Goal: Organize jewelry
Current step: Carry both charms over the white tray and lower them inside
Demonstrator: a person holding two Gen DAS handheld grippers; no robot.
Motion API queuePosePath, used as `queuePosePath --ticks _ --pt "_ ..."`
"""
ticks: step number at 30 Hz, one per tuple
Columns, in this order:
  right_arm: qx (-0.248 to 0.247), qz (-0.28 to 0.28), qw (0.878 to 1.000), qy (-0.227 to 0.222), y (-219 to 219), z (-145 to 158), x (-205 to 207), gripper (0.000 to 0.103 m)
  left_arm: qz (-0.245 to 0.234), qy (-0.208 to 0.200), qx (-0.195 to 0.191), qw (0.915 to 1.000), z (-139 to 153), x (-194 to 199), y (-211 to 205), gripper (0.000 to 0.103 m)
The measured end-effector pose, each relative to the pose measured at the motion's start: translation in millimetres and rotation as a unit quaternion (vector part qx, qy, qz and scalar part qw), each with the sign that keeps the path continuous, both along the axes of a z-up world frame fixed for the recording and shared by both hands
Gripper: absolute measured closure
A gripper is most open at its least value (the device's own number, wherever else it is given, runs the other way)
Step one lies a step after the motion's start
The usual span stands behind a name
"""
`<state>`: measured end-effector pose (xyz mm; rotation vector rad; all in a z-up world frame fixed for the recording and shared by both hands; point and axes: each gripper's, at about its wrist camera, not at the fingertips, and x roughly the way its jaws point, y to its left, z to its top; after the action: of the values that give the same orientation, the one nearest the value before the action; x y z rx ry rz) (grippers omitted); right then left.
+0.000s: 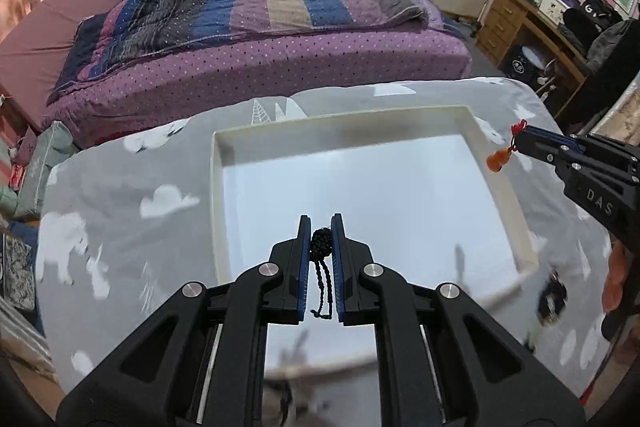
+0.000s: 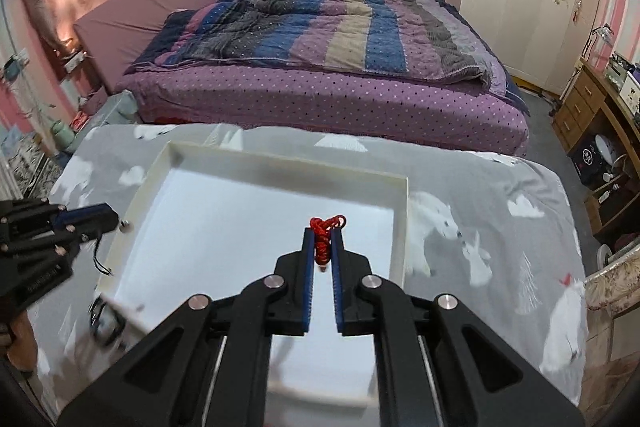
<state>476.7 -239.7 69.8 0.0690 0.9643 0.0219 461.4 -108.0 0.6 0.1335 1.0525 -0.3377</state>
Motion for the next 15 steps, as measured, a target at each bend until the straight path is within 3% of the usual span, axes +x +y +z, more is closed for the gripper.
queuePosePath --ticks 7,15 --pt "0.003 -0.009 1.0 0.018 -3 -43 45 0.095 0.018 0.018 0.011 0.9996 -41 56 -8 0.095" --pt "-0.019 -0.001 0.998 0.052 1 -85 65 0.095 0.03 0.033 0.038 0.9983 -73 76 -9 0.095"
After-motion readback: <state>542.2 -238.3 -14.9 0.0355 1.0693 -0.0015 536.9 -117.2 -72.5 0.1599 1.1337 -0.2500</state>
